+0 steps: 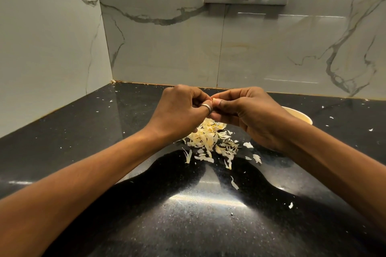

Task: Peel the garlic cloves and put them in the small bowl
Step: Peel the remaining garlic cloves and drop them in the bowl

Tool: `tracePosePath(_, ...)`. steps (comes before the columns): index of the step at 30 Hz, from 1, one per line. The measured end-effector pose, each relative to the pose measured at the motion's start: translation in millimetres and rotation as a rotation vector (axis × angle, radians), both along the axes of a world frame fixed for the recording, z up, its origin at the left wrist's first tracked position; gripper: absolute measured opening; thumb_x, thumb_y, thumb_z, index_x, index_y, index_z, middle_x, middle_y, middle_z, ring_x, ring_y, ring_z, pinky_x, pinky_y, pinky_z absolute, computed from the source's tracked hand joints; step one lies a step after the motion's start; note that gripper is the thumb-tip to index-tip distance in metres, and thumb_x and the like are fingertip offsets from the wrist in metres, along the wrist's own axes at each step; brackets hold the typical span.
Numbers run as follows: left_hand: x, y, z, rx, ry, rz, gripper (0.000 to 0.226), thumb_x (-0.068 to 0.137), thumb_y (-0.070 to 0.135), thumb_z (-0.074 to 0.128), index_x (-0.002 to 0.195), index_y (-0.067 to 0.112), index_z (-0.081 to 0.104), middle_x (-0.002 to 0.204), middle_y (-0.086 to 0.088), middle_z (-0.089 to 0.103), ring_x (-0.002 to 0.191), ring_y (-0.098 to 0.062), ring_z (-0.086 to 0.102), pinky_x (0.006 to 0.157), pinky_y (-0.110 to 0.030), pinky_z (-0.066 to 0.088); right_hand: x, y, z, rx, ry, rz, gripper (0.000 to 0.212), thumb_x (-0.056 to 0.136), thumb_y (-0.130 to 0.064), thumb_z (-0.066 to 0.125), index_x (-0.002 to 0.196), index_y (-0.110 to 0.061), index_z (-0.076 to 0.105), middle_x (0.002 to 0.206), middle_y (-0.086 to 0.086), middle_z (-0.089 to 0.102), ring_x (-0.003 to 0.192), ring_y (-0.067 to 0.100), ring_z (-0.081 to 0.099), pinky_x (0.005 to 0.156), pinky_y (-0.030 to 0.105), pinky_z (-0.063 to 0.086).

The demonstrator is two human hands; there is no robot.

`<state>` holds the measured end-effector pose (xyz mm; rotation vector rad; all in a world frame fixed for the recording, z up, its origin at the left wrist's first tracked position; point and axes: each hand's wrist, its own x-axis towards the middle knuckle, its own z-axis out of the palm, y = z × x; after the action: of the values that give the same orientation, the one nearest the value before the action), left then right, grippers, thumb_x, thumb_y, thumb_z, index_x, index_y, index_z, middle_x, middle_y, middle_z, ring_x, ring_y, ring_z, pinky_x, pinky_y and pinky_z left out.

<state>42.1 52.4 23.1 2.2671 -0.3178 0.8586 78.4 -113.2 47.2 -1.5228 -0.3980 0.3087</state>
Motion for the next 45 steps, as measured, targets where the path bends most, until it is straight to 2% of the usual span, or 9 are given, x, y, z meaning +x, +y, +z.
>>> tracePosePath(3, -0.4, -1.0, 0.0, 0.01, -0.011, -0.009, 0.012, 0.094, 0.02, 0.069, 0.1, 0.011, 0.076, 0.075, 0.006, 0.07, 0.051, -0.004, 0.066, 0.048, -0.021, 0.056, 0.4, 0.0, -0.2, -0.01, -0.004, -0.008, 0.016, 0.095, 0.005, 0.058, 0.107, 0.007, 0.069, 0.107, 0.025, 0.072, 0.083, 0.022, 0.074, 0.076, 0.028, 0.063)
tracePosePath(6, -1.8, -2.1, -0.1, 0.047, -0.038, 0.004, 0.012, 0.094, 0.018, 0.07, 0.101, 0.011, 0.077, 0.073, 0.012, 0.065, 0.056, 0.012, 0.061, 0.053, -0.006, 0.049, -0.3, 0.0, 0.6, -0.015, 0.0, -0.011, 0.017, 0.096, 0.004, 0.058, 0.108, 0.007, 0.068, 0.107, 0.024, 0.071, 0.084, 0.023, 0.073, 0.076, 0.029, 0.063)
tracePosePath(8, -2.2, -2.9, -0.3, 0.061, -0.046, 0.012, 0.012, 0.094, 0.018, 0.069, 0.101, 0.012, 0.077, 0.072, 0.015, 0.062, 0.058, 0.016, 0.059, 0.054, -0.004, 0.046, -0.9, -0.2, 0.8, -0.012, 0.001, -0.016, 0.017, 0.096, 0.004, 0.058, 0.109, 0.008, 0.068, 0.108, 0.025, 0.07, 0.083, 0.023, 0.073, 0.075, 0.029, 0.063)
tracePosePath(17, -0.3, -3.3, -4.0, 0.152, -0.1, 0.073, 0.013, 0.093, 0.021, 0.068, 0.099, 0.013, 0.077, 0.076, 0.003, 0.072, 0.062, -0.001, 0.061, 0.063, -0.029, 0.057, -3.8, 2.7, -2.5, -0.01, 0.002, -0.033, 0.015, 0.097, 0.003, 0.057, 0.106, 0.008, 0.068, 0.103, 0.022, 0.07, 0.08, 0.021, 0.071, 0.071, 0.026, 0.063)
tracePosePath(21, 1.1, -2.7, -5.3, 0.149, -0.098, 0.095, 0.012, 0.092, 0.023, 0.069, 0.096, 0.015, 0.078, 0.074, 0.007, 0.07, 0.063, -0.002, 0.059, 0.061, -0.022, 0.052, -4.2, 2.8, -2.9, 0.001, 0.007, -0.027, 0.016, 0.097, 0.003, 0.057, 0.107, 0.009, 0.068, 0.102, 0.022, 0.07, 0.08, 0.02, 0.071, 0.069, 0.025, 0.062)
tracePosePath(25, 1.4, -1.8, -5.5, 0.12, -0.081, 0.087, 0.011, 0.092, 0.023, 0.068, 0.096, 0.017, 0.077, 0.071, 0.01, 0.067, 0.062, -0.001, 0.061, 0.06, -0.026, 0.055, -4.8, 2.5, -2.3, 0.001, 0.011, -0.019, 0.016, 0.097, 0.003, 0.057, 0.108, 0.01, 0.067, 0.104, 0.023, 0.07, 0.081, 0.02, 0.071, 0.068, 0.024, 0.062)
tracePosePath(31, 0.3, -1.7, -3.3, 0.109, -0.059, 0.054, 0.013, 0.093, 0.023, 0.069, 0.1, 0.016, 0.077, 0.072, 0.013, 0.066, 0.055, 0.007, 0.058, 0.058, -0.02, 0.055, -4.8, 1.4, -1.7, 0.02, 0.035, -0.021, 0.017, 0.097, 0.004, 0.056, 0.109, 0.009, 0.067, 0.106, 0.024, 0.07, 0.082, 0.02, 0.071, 0.072, 0.026, 0.063)
tracePosePath(39, 3.0, -0.2, -5.5, 0.122, -0.087, 0.066, 0.013, 0.092, 0.025, 0.069, 0.097, 0.017, 0.078, 0.075, 0.008, 0.071, 0.065, -0.004, 0.064, 0.064, -0.036, 0.059, -4.3, 1.6, -2.1, 0.041, 0.054, -0.005, 0.015, 0.097, 0.004, 0.056, 0.105, 0.008, 0.068, 0.1, 0.021, 0.07, 0.083, 0.021, 0.071, 0.071, 0.026, 0.062)
tracePosePath(45, 4.5, 1.0, -7.1, 0.122, -0.09, 0.08, 0.01, 0.092, 0.028, 0.069, 0.091, 0.02, 0.075, 0.071, 0.011, 0.066, 0.064, -0.004, 0.062, 0.063, -0.036, 0.057, -4.2, 2.4, -2.8, 0.043, 0.055, 0.006, 0.015, 0.096, 0.004, 0.058, 0.105, 0.009, 0.069, 0.098, 0.021, 0.071, 0.085, 0.022, 0.07, 0.067, 0.024, 0.061)
